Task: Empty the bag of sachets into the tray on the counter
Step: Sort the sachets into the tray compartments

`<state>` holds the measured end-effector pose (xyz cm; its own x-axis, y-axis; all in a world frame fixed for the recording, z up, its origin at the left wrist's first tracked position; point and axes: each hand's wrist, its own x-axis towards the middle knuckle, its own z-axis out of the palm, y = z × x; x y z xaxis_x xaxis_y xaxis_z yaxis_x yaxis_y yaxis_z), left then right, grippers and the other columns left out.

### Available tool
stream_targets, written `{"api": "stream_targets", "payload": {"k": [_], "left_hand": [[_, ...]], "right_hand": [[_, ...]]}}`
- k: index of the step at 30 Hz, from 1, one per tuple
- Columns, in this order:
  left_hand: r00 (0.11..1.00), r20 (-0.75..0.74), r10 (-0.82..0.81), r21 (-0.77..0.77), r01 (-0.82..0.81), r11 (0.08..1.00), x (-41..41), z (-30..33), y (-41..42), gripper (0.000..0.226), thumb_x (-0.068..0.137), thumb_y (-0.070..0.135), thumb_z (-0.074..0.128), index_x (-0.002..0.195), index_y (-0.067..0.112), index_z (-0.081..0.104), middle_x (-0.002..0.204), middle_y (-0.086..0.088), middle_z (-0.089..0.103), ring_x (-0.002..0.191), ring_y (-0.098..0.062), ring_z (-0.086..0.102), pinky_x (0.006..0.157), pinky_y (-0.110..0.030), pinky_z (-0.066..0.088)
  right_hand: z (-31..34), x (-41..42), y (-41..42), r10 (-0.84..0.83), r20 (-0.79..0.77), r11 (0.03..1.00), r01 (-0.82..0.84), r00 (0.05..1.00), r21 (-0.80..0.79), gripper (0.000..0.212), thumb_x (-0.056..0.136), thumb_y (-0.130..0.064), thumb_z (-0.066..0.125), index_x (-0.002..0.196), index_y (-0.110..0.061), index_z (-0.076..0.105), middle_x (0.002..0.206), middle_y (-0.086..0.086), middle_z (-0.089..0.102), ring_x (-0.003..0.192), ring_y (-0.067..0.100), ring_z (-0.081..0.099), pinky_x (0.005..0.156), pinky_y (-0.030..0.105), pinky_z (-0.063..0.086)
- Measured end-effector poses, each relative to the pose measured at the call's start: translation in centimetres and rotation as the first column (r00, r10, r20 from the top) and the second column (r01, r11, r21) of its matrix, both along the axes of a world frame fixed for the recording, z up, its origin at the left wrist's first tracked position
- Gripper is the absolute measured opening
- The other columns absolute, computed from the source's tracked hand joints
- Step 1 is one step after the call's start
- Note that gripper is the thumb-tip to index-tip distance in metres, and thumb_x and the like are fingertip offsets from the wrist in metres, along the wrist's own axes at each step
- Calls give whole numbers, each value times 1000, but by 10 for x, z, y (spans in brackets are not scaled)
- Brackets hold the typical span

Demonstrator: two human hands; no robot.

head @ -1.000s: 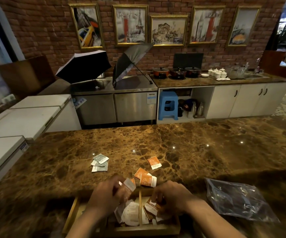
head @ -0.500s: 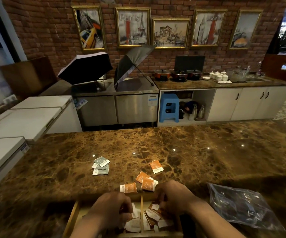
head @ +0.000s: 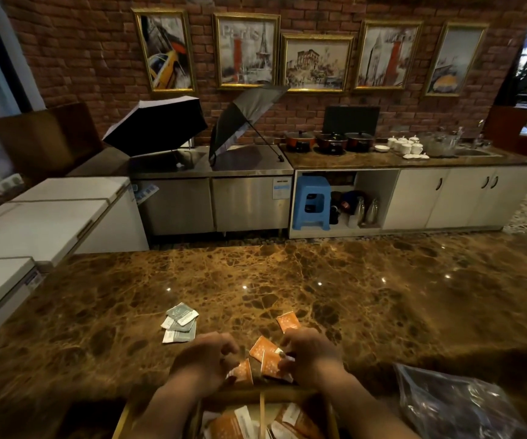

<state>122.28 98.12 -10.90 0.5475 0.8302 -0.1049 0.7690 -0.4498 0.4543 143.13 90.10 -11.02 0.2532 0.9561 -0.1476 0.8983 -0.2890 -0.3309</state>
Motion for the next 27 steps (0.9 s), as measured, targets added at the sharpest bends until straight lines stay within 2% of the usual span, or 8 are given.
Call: {"api": "stream_targets", "payload": {"k": [6, 8, 11, 13, 15, 18, 23, 27], "left_hand": [[986, -135, -99, -6, 99, 995, 15, -24, 17, 40, 76, 34, 75, 113, 39, 60, 115, 14, 63, 108, -13, 56, 88, -29, 48], [985, -154, -83, -21, 80, 997, 17, -25, 20, 35, 77, 30, 73, 107, 39, 59, 113, 12, 63, 107, -14, 56, 87, -29, 47], [988, -147, -54, -68, 45, 997, 15, -29, 27, 22, 81, 25, 65, 79, 40, 49, 104, 11, 57, 105, -16, 56, 81, -27, 42], [995, -99, -22, -103, 12, 995, 14, -28, 31, 25, 82, 26, 67, 74, 41, 49, 98, 12, 52, 102, -15, 55, 79, -27, 40], [1000, 5, -7, -148, 7, 989, 17, -24, 38, 21, 77, 30, 75, 75, 39, 56, 95, 13, 58, 93, -10, 56, 77, -28, 43], [992, 105, -70, -146, 85, 986, 31, -17, 44, 17, 77, 34, 79, 81, 38, 63, 97, 16, 60, 95, -5, 55, 84, -29, 47], [989, 81, -122, -135, 132, 982, 59, -20, 46, 15, 80, 37, 74, 81, 45, 61, 106, 21, 57, 104, -5, 52, 96, -32, 45], [989, 1, -148, -53, 148, 988, 76, -32, 41, 23, 81, 37, 75, 92, 43, 57, 113, 16, 55, 112, -11, 47, 98, -29, 38]], "right_hand": [[-29, -6, 12, -52, -23, 995, 54, 998, 82, 44, 96, -20, 64, 136, -16, 46, 126, 7, 63, 113, 21, 63, 96, 32, 54], [-30, 1, 13, -91, -89, 994, 96, 992, 59, 33, 95, -24, 63, 125, -19, 51, 119, 6, 64, 106, 21, 63, 91, 31, 55], [-24, 21, 17, -127, -211, 992, 126, 969, -18, 18, 87, -36, 71, 96, -30, 57, 110, 0, 62, 102, 18, 60, 85, 29, 53], [-16, 34, 21, -189, -331, 980, 199, 925, -4, 19, 86, -38, 74, 95, -30, 59, 103, -5, 58, 102, 17, 60, 81, 27, 51], [-10, 43, 32, -258, -374, 954, 295, 891, 44, 18, 88, -39, 73, 96, -25, 65, 101, -5, 64, 100, 17, 65, 83, 34, 56], [-10, 47, 48, -301, -311, 941, 333, 902, 57, 15, 87, -40, 74, 88, -25, 70, 103, 0, 71, 96, 17, 67, 87, 38, 58], [-29, 36, 59, -259, -115, 963, 266, 959, 53, 38, 89, -32, 74, 125, -22, 66, 133, 0, 56, 125, 21, 47, 107, 36, 43], [-38, 34, 61, -262, -112, 957, 274, 958, 100, 31, 87, -31, 76, 116, -24, 68, 127, -2, 60, 120, 20, 50, 104, 34, 44]]}}
